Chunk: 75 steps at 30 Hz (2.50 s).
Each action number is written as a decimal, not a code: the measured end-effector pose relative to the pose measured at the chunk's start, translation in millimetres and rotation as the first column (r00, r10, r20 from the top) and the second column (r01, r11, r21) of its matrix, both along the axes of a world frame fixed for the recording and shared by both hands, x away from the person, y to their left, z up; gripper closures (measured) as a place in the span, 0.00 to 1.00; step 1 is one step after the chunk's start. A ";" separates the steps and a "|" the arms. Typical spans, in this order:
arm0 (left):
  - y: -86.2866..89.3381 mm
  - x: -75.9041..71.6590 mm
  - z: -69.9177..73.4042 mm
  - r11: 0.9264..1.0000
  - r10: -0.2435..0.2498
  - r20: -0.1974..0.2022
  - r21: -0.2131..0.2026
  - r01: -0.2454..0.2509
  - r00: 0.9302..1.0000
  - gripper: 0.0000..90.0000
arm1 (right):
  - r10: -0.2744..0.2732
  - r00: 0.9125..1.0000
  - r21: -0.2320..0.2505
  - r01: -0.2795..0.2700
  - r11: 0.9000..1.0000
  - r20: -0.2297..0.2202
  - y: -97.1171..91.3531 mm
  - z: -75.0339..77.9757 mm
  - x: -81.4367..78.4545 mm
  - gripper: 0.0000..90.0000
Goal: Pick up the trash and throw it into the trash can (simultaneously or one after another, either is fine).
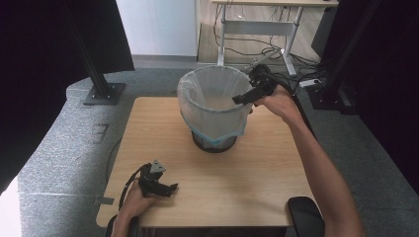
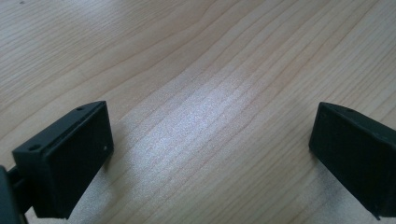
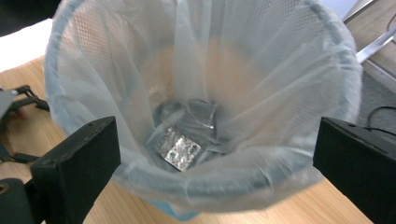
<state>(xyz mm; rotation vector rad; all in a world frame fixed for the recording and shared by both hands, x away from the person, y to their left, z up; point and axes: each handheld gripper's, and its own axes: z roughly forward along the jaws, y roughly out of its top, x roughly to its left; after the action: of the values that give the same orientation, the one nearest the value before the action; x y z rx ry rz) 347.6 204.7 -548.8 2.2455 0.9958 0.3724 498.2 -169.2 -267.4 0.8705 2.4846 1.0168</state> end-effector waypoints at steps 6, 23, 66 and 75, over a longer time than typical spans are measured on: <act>0.0 0.0 0.1 1.000 0.000 -0.001 0.000 0.000 1.000 0.00 | -0.012 1.000 0.024 0.012 1.000 0.013 -16.0 -1.6 -4.5 0.00; 0.0 0.0 0.2 1.000 -0.001 -0.002 0.000 0.001 1.000 0.00 | -0.037 0.998 0.051 0.035 0.998 0.045 -54.6 -7.0 -23.4 0.00; 0.0 0.0 0.2 1.000 -0.001 -0.001 0.001 0.001 1.000 0.00 | -0.139 0.987 0.046 0.136 0.990 0.077 -131.5 -64.4 -80.3 0.03; 0.1 0.0 0.3 1.000 -0.001 -0.002 0.002 0.001 1.000 0.00 | -0.141 0.987 0.052 0.138 0.989 0.076 -133.9 -83.4 -85.2 0.02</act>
<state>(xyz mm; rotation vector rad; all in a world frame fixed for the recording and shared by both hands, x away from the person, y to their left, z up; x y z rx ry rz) 347.6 204.8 -548.4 2.2485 0.9953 0.3711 413.0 -303.1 -350.9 0.9833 2.3071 1.0437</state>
